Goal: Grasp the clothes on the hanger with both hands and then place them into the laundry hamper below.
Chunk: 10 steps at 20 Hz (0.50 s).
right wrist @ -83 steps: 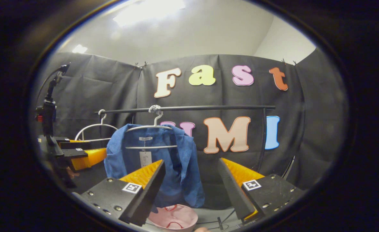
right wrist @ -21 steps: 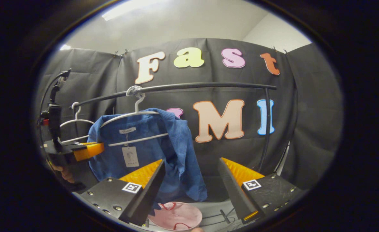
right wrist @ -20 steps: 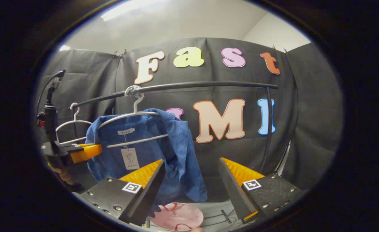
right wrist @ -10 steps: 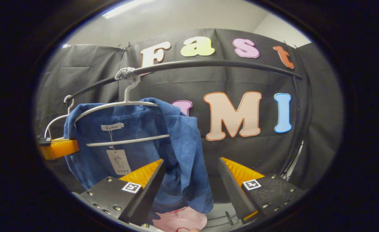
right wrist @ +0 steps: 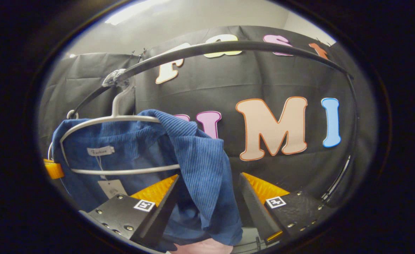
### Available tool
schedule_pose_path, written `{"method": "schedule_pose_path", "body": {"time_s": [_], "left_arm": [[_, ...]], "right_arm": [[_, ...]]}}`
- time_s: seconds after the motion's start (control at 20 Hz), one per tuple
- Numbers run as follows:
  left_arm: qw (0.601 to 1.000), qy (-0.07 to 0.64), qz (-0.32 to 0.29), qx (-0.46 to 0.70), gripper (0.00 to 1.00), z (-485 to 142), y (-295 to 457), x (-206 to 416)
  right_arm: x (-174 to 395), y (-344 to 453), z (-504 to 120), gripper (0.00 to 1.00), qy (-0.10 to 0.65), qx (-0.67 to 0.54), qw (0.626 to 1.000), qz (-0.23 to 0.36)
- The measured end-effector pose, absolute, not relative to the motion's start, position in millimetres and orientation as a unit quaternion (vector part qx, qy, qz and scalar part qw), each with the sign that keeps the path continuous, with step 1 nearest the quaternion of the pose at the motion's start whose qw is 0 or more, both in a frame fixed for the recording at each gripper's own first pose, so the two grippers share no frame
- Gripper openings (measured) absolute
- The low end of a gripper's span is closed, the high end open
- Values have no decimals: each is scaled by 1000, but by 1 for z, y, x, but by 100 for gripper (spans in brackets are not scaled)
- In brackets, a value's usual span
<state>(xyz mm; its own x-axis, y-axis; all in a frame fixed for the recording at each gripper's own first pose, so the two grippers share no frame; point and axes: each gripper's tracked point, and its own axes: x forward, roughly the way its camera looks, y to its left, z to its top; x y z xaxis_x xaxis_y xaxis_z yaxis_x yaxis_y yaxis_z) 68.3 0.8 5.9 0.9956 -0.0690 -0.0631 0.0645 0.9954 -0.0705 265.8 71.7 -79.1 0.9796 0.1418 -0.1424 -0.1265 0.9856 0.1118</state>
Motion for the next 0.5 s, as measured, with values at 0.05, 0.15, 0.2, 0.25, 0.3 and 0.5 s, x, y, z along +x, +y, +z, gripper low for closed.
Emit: {"method": "schedule_pose_path", "body": {"time_s": [0.05,0.15,0.2,0.25,0.3,0.5], "left_arm": [[998,36,-31,-33,1,5,1,67],[998,39,-27,-38,1,4,2,64],[998,39,-26,-38,1,5,1,64],[998,41,-24,-37,0,5,2,65],[998,42,-24,-36,1,5,1,66],[998,49,-23,-32,0,2,1,65]], "right_arm": [[272,71,-77,98,73,60,993,69],[288,71,-76,98,79,82,991,69],[292,72,-77,98,82,91,990,70],[296,72,-77,92,87,99,989,69],[297,74,-78,81,89,104,988,74],[292,80,-86,32,94,93,987,85]]}}
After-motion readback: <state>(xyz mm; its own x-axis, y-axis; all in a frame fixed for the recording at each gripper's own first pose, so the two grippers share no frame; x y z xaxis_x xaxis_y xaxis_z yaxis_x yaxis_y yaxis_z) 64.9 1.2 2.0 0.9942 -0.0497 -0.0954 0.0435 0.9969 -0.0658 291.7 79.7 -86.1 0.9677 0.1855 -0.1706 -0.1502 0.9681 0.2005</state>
